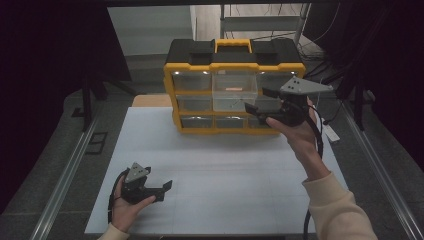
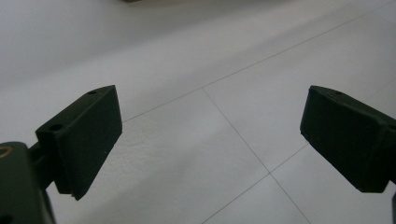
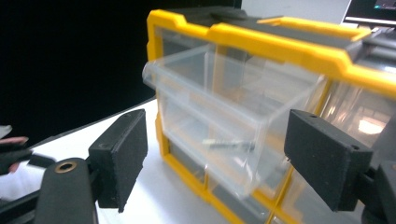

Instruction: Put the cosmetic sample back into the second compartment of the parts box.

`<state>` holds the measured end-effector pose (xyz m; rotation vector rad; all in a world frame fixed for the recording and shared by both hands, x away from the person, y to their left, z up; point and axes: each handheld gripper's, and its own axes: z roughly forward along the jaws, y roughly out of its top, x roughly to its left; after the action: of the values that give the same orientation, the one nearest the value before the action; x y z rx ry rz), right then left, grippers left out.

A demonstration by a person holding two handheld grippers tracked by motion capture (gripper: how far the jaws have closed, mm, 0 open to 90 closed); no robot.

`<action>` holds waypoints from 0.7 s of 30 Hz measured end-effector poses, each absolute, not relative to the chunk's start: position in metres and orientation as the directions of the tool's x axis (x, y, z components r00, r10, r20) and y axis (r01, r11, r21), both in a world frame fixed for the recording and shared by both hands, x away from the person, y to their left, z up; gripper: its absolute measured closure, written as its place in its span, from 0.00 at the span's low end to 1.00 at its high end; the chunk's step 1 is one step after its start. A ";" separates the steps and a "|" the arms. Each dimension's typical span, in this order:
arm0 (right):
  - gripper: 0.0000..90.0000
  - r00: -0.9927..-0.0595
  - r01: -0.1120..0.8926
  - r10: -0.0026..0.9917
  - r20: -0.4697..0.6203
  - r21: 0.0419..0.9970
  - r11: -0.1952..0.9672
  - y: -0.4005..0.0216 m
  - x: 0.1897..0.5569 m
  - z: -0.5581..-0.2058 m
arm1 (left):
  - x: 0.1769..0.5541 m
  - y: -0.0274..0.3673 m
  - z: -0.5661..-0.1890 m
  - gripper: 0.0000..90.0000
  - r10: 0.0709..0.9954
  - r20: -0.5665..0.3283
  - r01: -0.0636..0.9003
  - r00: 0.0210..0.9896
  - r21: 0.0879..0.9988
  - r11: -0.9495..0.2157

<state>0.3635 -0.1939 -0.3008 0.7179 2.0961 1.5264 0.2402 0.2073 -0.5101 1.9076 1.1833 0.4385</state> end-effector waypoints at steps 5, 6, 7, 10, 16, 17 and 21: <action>0.25 -0.778 0.153 0.628 -0.039 0.956 0.250 -0.205 0.347 -0.320 | 0.238 0.208 -0.509 0.07 0.857 -0.123 0.563 0.500 0.798 -0.214; 0.24 -0.779 0.157 0.626 -0.036 0.955 0.251 -0.207 0.343 -0.324 | 0.238 0.208 -0.509 0.07 0.857 -0.123 0.562 0.501 0.799 -0.214; 0.24 -0.781 0.163 0.624 -0.031 0.954 0.252 -0.209 0.340 -0.329 | 0.238 0.208 -0.508 0.07 0.856 -0.123 0.560 0.502 0.801 -0.213; 0.24 -0.783 0.173 0.622 -0.020 0.953 0.249 -0.216 0.332 -0.342 | 0.238 0.208 -0.508 0.07 0.855 -0.124 0.558 0.504 0.802 -0.213; 0.25 -0.776 0.212 0.630 0.022 0.950 0.228 -0.236 0.322 -0.370 | 0.239 0.206 -0.510 0.07 0.852 -0.121 0.559 0.509 0.799 -0.221; 0.25 -0.775 0.218 0.632 0.026 0.949 0.227 -0.240 0.320 -0.376 | 0.239 0.206 -0.510 0.07 0.852 -0.121 0.560 0.509 0.798 -0.221; 0.25 -0.768 0.240 0.639 0.036 0.942 0.236 -0.250 0.314 -0.394 | 0.239 0.204 -0.510 0.07 0.849 -0.116 0.561 0.516 0.795 -0.232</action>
<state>0.3139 -0.2504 -0.3944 0.8111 2.1580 1.5445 0.2387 0.2040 -0.5104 1.9231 1.1569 0.4367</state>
